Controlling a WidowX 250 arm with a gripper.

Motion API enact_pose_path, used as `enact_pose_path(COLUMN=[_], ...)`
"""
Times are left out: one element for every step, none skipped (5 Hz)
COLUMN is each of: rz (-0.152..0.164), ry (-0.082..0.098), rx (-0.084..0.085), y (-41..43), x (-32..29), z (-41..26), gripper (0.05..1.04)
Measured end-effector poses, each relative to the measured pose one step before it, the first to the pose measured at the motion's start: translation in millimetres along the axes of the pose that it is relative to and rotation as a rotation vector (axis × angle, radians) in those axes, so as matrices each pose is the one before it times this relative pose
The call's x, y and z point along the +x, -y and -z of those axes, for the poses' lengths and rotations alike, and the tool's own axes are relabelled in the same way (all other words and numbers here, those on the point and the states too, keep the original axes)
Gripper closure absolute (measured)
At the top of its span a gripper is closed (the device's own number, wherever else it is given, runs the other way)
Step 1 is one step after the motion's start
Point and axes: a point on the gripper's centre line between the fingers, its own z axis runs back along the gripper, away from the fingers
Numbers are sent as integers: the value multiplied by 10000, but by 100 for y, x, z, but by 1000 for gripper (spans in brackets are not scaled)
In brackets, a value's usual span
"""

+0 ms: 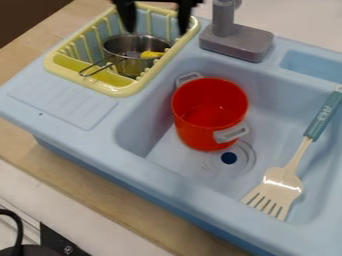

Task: Move the silver pot on top of the red pot in the sink

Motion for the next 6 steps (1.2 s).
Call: enact_pose_path(rz=[-1529, -579, -386, -79, -198, -282], ry=[-61, -64, -343, 19, 26, 10], rx=[138, 152, 269, 14, 72, 132], y=[-2543, -625, 77, 369, 59, -809], x=[1645, 898, 324, 200, 217, 269], z=[-239, 542, 1502, 954, 1084, 224], gripper=[86, 86, 86, 86, 86, 86])
